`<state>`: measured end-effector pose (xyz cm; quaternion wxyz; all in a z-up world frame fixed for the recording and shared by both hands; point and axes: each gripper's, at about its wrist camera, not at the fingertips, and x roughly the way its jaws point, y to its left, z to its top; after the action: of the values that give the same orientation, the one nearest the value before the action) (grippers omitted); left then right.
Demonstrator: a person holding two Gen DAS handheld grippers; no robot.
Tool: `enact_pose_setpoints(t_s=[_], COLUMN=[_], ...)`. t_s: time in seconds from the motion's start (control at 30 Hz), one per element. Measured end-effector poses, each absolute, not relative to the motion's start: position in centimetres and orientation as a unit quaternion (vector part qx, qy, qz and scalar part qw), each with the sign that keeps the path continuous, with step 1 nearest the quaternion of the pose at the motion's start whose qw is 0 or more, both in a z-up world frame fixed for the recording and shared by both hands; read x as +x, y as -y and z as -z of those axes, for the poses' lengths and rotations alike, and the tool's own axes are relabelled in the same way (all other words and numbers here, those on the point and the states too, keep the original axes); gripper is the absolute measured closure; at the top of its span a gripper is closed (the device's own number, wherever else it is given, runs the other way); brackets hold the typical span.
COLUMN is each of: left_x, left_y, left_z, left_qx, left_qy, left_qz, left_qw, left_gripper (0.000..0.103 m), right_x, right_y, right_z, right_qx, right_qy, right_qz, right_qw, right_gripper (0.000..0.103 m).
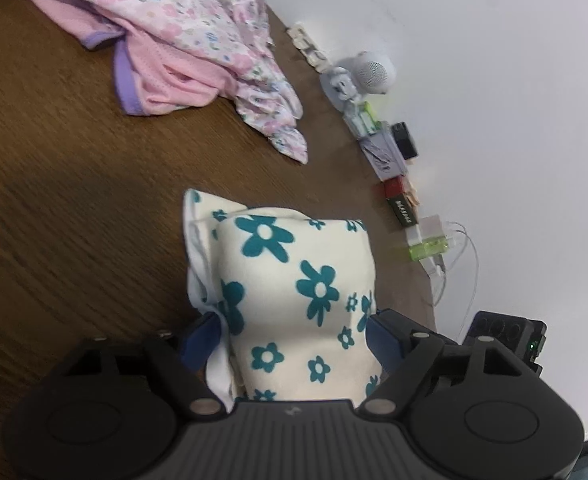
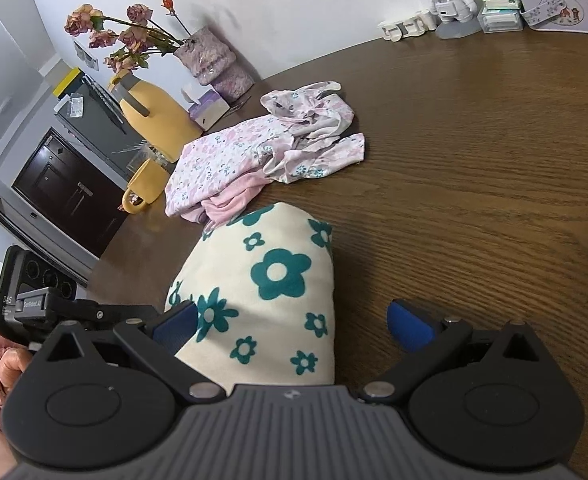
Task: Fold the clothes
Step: 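Close both grippers on opposite sides of the teal-flowered bundle, then lift and carry the bundle with both grippers, lowering it beside the white robot figurine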
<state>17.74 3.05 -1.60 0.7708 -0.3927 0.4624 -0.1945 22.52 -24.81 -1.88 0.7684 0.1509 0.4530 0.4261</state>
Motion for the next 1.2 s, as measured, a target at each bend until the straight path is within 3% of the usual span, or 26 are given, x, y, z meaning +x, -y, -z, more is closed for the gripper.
enact_pose_setpoints(t_s=[0.13, 0.2, 0.3, 0.33, 0.47, 0.73, 1.2], left_x=[17.9, 17.9, 18.3, 18.3, 18.5, 20.0, 23.9], left_y=[-3.1, -3.3, -4.0, -4.1, -4.1, -4.0, -1.7], left_z=[2.0, 2.4, 3.7, 3.7, 3.8, 4.1, -1.7], left_qx=[-0.398, -0.406, -0.428, -0.429, -0.426, -0.417, -0.356], left_qy=[-0.456, -0.455, -0.455, -0.453, -0.439, -0.435, -0.374], left_qz=[0.206, 0.207, 0.209, 0.209, 0.219, 0.252, 0.305], left_qw=[0.769, 0.765, 0.753, 0.753, 0.76, 0.757, 0.8], left_gripper=[0.025, 0.044, 0.06, 0.061, 0.062, 0.069, 0.073], right_x=[22.2, 22.2, 22.4, 22.4, 22.0, 20.7, 21.5], right_y=[24.7, 24.8, 25.1, 25.2, 25.8, 26.6, 27.9], right_z=[2.0, 2.1, 2.4, 2.6, 3.0, 3.1, -0.2], right_qx=[0.156, 0.164, 0.186, 0.193, 0.215, 0.238, 0.275], right_qy=[-0.451, -0.453, -0.459, -0.462, -0.465, -0.453, -0.379], right_qz=[-0.432, -0.435, -0.437, -0.438, -0.428, -0.388, -0.356], right_qw=[0.765, 0.761, 0.751, 0.747, 0.744, 0.767, 0.809], right_gripper=[0.004, 0.005, 0.014, 0.021, 0.026, 0.048, 0.052])
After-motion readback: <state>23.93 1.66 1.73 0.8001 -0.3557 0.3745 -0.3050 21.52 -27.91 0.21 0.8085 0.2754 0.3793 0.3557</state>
